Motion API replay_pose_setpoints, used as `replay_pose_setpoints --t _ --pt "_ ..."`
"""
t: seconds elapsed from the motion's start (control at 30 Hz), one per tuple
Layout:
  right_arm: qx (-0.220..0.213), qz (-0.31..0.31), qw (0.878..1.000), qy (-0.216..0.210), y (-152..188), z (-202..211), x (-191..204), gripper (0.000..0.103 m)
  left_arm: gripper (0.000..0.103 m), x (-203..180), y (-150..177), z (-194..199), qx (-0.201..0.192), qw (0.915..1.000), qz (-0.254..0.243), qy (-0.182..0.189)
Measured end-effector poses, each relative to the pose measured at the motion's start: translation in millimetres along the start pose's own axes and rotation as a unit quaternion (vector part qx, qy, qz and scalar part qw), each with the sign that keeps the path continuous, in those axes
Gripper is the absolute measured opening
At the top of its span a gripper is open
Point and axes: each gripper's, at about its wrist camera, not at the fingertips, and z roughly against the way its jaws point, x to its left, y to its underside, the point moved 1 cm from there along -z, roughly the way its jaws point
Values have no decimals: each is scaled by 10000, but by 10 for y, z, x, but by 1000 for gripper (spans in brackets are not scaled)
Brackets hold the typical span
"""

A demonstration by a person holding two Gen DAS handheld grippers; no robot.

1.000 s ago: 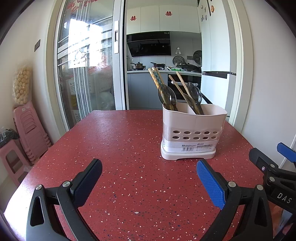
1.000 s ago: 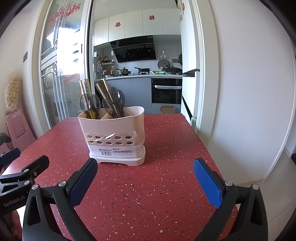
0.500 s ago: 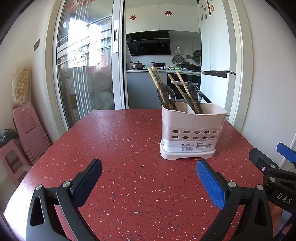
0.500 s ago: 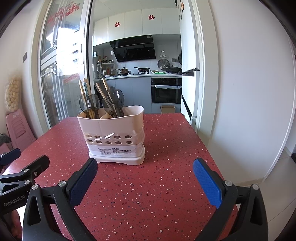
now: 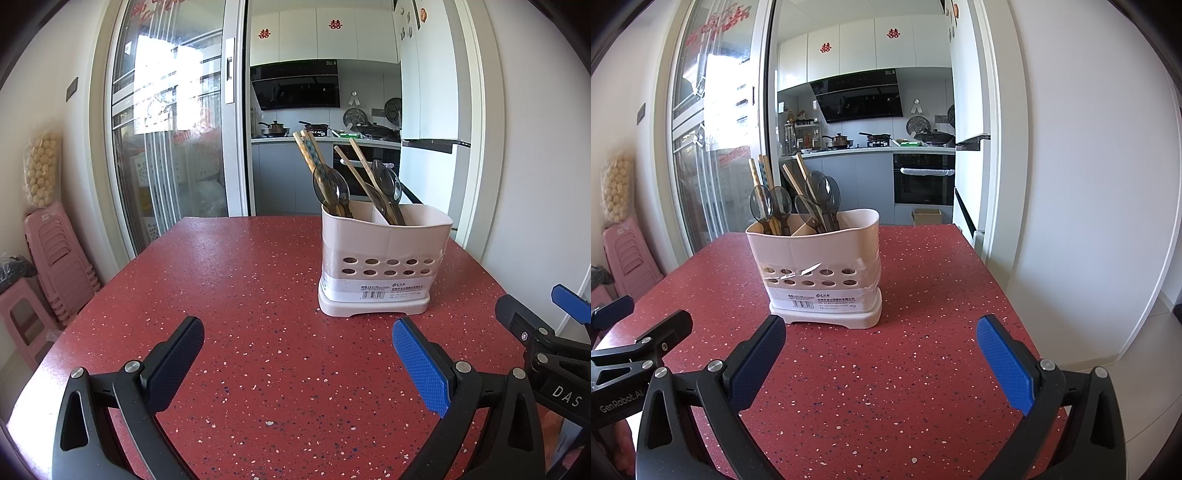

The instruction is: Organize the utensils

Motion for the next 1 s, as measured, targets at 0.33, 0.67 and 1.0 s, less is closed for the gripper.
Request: replay_pose_setpoints --t 0.33,0.67,1.0 --pt "-1 0 10000 -2 1 -1 1 103 103 5 3 -13 16 10000 12 8" --pt "3 17 10000 -14 13 -9 14 103 103 -5 5 -11 -13 10000 -11 16" --pt "4 19 10000 -13 12 -10 12 103 103 -7 -6 -2 -9 10000 -18 38"
